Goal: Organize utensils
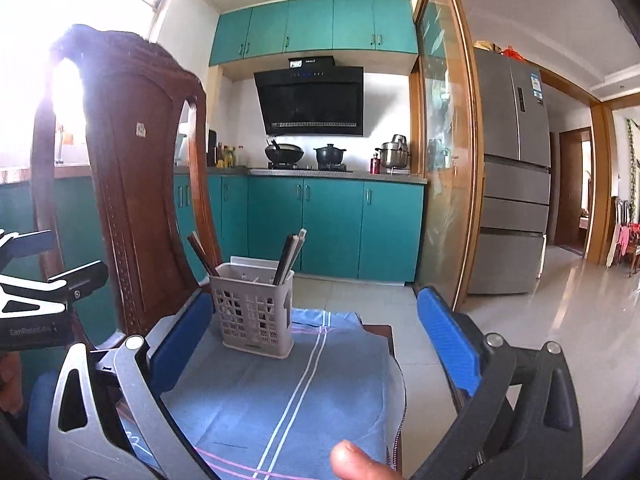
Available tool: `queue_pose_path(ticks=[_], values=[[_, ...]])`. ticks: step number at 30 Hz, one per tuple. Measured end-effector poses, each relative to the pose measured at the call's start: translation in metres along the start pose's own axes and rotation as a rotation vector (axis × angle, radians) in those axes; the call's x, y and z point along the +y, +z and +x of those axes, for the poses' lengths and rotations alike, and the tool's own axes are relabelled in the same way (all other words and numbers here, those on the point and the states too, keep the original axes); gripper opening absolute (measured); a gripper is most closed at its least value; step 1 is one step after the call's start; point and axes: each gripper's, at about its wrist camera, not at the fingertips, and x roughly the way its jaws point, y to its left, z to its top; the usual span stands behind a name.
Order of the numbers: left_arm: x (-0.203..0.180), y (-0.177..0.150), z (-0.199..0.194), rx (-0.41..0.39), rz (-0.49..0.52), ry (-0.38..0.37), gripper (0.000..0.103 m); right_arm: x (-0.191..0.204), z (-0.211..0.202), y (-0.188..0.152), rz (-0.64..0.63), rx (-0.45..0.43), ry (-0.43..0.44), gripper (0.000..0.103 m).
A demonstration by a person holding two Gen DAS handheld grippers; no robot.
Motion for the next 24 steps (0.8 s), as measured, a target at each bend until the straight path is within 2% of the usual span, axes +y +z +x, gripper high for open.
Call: queue_pose_path(ticks=[6, 24], values=[[-0.001, 0.008, -0.022, -0.077, -0.021, -0.016, 0.099, -0.006, -0.016, 0.001, 0.01, -0.017, -0.007, 0.1], [-0.008, 0.005, -0.028, -0.074, -0.012, -0.022, 0.099, -0.004, -0.026, 0.001, -0.005, -0.046, -0.007, 0.1]])
